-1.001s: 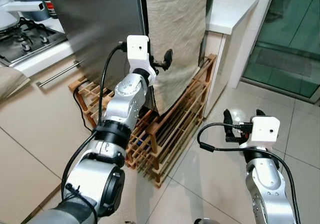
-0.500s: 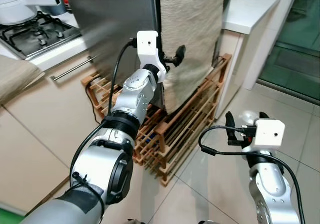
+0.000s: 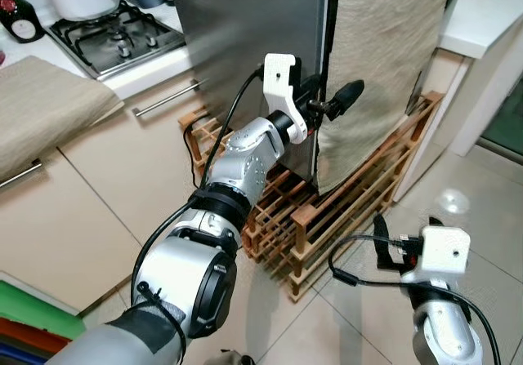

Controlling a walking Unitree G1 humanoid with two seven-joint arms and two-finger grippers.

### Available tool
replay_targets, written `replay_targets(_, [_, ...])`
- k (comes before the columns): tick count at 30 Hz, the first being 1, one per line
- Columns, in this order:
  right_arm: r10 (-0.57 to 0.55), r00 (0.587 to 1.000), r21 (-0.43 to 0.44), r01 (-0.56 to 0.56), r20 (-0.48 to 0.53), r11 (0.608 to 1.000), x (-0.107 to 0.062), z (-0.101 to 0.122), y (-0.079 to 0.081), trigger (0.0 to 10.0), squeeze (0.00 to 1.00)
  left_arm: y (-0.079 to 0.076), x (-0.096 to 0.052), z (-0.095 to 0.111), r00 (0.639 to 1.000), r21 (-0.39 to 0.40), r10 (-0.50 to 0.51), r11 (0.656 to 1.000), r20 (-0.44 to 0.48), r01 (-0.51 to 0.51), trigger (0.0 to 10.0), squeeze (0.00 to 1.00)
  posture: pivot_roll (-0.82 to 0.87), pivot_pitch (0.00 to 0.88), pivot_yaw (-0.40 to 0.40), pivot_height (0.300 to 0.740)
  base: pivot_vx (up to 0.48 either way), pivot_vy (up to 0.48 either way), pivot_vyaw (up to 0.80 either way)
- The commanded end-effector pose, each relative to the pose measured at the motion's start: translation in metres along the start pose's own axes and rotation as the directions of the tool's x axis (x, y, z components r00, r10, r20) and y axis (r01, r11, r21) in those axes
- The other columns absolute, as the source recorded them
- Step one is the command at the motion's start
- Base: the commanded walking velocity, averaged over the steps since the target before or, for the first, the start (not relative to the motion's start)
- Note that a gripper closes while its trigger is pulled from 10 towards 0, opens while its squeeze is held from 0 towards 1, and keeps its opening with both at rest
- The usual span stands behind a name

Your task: Restocking fridge

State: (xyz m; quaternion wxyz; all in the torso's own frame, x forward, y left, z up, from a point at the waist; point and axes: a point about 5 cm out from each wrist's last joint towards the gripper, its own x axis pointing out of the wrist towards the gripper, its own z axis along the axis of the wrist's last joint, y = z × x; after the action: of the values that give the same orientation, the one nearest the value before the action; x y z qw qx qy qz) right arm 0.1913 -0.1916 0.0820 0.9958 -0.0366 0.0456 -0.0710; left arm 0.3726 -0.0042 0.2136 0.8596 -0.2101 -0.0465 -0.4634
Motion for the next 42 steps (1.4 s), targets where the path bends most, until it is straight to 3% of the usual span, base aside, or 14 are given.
replay_targets(1, [-0.001,1.000,-0.003,0.001,0.008,1.000,0.000,0.003,0.000,10.0,0.00,-0.148,0.060,-0.038,0.875,-0.209,-0.482,0.852,0.046,0.480,10.0,0.00,-0.25,0.000,0.144,0.740,0.000,0.000,0.00])
replay_targets(4, [0.001,1.000,-0.008,-0.001,0.009,1.000,0.002,0.003,-0.001,10.0,0.00,-0.169,0.061,-0.027,0.804,-0.240,-0.585,0.769,0.108,0.592,10.0,0.00,-0.24,0.000,0.139,0.740,0.000,0.000,0.00])
replay_targets(8, [0.008,1.000,-0.011,-0.008,0.017,1.000,0.008,0.005,0.000,10.0,0.00,-0.185,0.064,-0.012,0.758,-0.257,-0.630,0.714,0.167,0.651,10.0,0.00,-0.23,0.000,0.136,0.740,0.000,0.000,0.00])
replay_targets(14, [0.010,0.999,-0.006,-0.010,0.039,1.000,0.012,0.008,0.002,10.0,0.00,-0.166,0.056,-0.003,0.775,-0.195,-0.616,0.750,0.143,0.632,10.0,0.00,-0.23,0.000,0.148,0.740,0.000,0.000,0.00])
replay_targets(15, [0.007,0.999,0.001,-0.007,0.053,1.000,0.015,0.010,0.004,10.0,0.00,-0.130,0.038,0.004,0.838,-0.122,-0.537,0.830,0.091,0.545,10.0,0.00,-0.21,0.000,0.150,0.740,0.000,0.000,0.00])
replay_targets(17, [0.004,0.998,0.011,-0.005,0.059,1.000,0.020,0.010,0.005,10.0,0.00,-0.086,0.007,0.012,0.913,-0.001,-0.404,0.914,0.049,0.405,10.0,0.00,-0.18,0.000,0.150,0.740,0.000,0.000,0.00])
replay_targets(24, [0.016,0.996,0.016,-0.017,0.088,1.000,0.033,0.016,0.008,10.0,0.00,-0.026,-0.047,0.027,0.986,0.086,-0.167,0.983,0.031,0.163,10.0,0.00,-0.15,0.000,0.146,0.740,0.000,0.000,0.00])
replay_targets(26, [0.015,0.995,0.013,-0.017,0.101,1.000,0.041,0.019,0.006,10.0,0.00,0.016,-0.089,0.039,0.987,0.123,0.139,0.981,0.082,-0.149,10.0,0.00,-0.11,0.000,0.131,0.740,0.000,0.000,0.00])
replay_targets(27, [0.015,0.995,0.013,-0.017,0.101,1.000,0.041,0.019,0.006,10.0,0.00,0.016,-0.089,0.039,0.987,0.123,0.139,0.981,0.082,-0.149,10.0,0.00,-0.11,0.000,0.131,0.740,0.000,0.000,0.00])
replay_targets(28, [0.014,0.994,0.013,-0.015,0.106,1.000,0.045,0.020,0.005,10.0,0.00,0.035,-0.110,0.042,0.952,0.142,0.289,0.943,0.106,-0.302,10.0,0.00,-0.09,0.000,0.122,0.740,0.000,0.000,0.51])
replay_targets(29, [0.018,0.993,0.020,-0.020,0.115,1.000,0.055,0.023,0.005,10.0,0.00,0.062,-0.156,0.037,0.810,0.202,0.574,0.784,0.123,-0.586,10.0,0.00,-0.08,0.000,0.111,0.740,0.000,0.000,0.80])
replay_targets(30, [0.018,0.993,0.020,-0.020,0.115,1.000,0.055,0.023,0.005,10.0,0.00,0.062,-0.156,0.037,0.810,0.202,0.574,0.784,0.123,-0.586,10.0,0.00,-0.08,0.000,0.111,0.740,0.000,0.000,0.80])
replay_targets(33, [0.044,0.989,0.024,-0.048,0.138,0.999,0.066,0.029,0.011,10.0,0.00,0.069,-0.185,0.030,0.688,0.305,0.712,0.630,0.142,-0.714,10.0,0.00,-0.06,0.000,0.092,0.740,0.000,0.000,0.80])
replay_targets(42, [0.121,0.974,0.041,-0.131,0.192,0.991,0.090,0.044,0.028,10.0,0.00,0.064,-0.176,0.025,0.624,0.334,0.762,0.550,0.174,-0.765,10.0,0.00,-0.03,0.000,0.077,0.740,0.000,0.000,0.74])
